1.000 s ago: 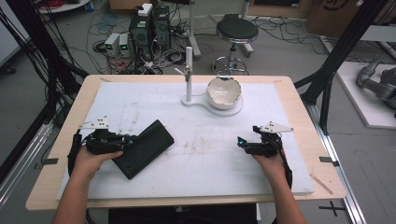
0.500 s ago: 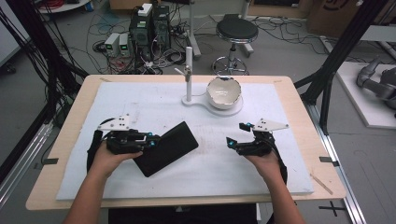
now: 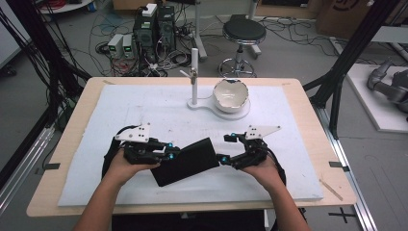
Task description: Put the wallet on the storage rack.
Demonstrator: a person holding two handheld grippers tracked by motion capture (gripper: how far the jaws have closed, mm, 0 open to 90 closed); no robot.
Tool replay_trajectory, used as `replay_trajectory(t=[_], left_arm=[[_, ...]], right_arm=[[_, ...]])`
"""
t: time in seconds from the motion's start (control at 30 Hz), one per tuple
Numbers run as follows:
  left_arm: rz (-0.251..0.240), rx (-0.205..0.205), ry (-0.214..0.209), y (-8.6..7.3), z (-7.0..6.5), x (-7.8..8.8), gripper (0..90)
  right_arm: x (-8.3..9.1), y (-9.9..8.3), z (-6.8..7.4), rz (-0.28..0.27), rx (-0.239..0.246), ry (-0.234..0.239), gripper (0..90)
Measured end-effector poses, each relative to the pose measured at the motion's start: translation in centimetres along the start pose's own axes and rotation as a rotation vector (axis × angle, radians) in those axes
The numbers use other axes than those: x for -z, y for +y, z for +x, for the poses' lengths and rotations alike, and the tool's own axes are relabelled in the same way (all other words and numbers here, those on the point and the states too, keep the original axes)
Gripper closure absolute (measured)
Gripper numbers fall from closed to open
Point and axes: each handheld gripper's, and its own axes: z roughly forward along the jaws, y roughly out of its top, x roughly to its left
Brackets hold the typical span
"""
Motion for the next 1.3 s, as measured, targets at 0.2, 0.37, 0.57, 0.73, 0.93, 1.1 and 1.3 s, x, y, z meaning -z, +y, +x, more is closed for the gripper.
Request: replay_trajectory(t=[0.2, 0.37, 0.57, 0.73, 0.93, 1.1, 1.3], left_arm=[[0.008, 0.003, 0.036, -0.2, 0.3, 0.1, 81.4], [0.000, -0.007, 0.017, 0.0, 0.1, -0.1, 81.5], [-0.032, -0.028, -0.047, 0.6, -0.6, -0.9, 81.4], [-0.031, -0.020, -0.046, 0.3, -0.4, -1.1, 81.2], [-0.061, 0.025, 0.053, -0.1, -0.1, -1.1, 71.5], [-0.092, 0.059, 0.119, -0.1, 0.3, 0.1, 52.0], [-0.101, 0.082, 0.222, -0.4, 1.1, 2.2, 41.3]], right_arm=[[0.1, 0.2, 0.2, -0.015, 0.019, 0.005, 16.6], [-0.3, 0.3, 0.4, -0.002, 0.027, 0.036, 16.6], [-1.9, 0.5, 1.0, 0.026, 0.036, 0.165, 35.3], [-1.6, 0.6, 1.4, 0.010, 0.062, 0.230, 70.6], [-1.5, 0.6, 1.2, 0.020, 0.037, 0.228, 77.1], [-0.6, 0.8, 1.4, -0.007, 0.069, 0.144, 77.2], [0.9, 1.0, 1.0, -0.024, 0.063, 0.081, 77.1]])
